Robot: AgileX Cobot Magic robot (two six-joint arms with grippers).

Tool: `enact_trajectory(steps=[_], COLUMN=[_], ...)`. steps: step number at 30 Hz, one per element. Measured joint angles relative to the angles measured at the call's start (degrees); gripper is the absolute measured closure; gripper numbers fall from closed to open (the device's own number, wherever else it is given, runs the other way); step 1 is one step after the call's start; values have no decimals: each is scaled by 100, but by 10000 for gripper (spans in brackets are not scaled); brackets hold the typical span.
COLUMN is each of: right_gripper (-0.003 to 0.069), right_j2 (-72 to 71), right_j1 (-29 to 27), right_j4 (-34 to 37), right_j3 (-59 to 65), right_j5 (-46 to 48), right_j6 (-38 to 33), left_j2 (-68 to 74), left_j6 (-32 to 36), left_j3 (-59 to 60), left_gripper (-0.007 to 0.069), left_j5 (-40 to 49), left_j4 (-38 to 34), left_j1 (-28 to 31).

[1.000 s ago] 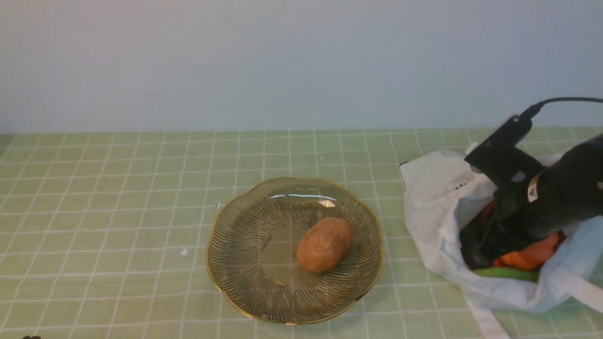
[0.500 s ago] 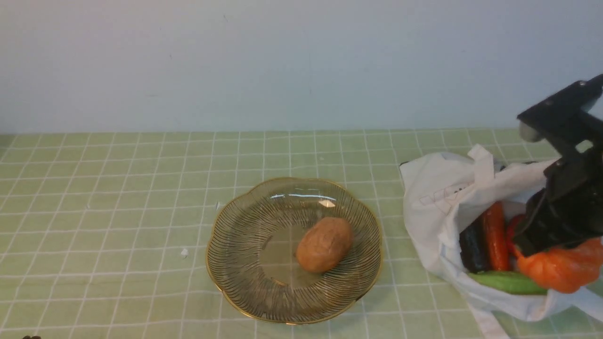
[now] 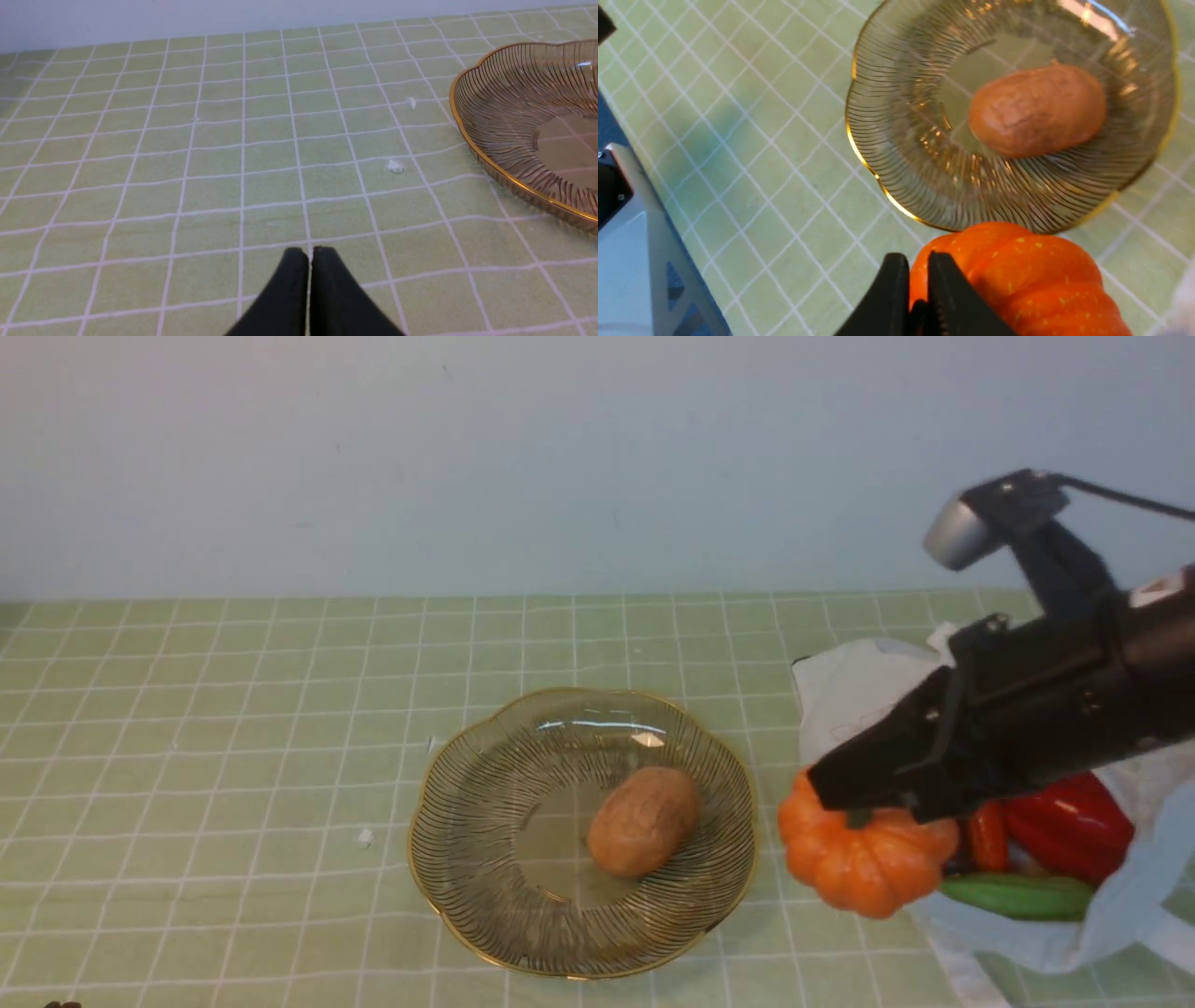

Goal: Take vegetables from bag on green coffee tablecloth place on plate.

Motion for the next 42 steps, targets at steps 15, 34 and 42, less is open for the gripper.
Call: enact_trajectory(steps=[15,34,42], right_gripper=[624,262,574], right_j2=[2627,3464,2061], right_j1=[1406,1551,1151], right_j4=[-172,-833,-2701], right_j3=[-1829,-3671,-4323], right_j5=[-962,-585,770], right_j6=[58,1165,2885], left_j2=[0,0,0], left_j6=[0,0,0], left_j3=[0,0,0], left_gripper=[629,629,629], left_j5=[0,0,0], left_j4=[0,0,0], left_j1=[0,0,0])
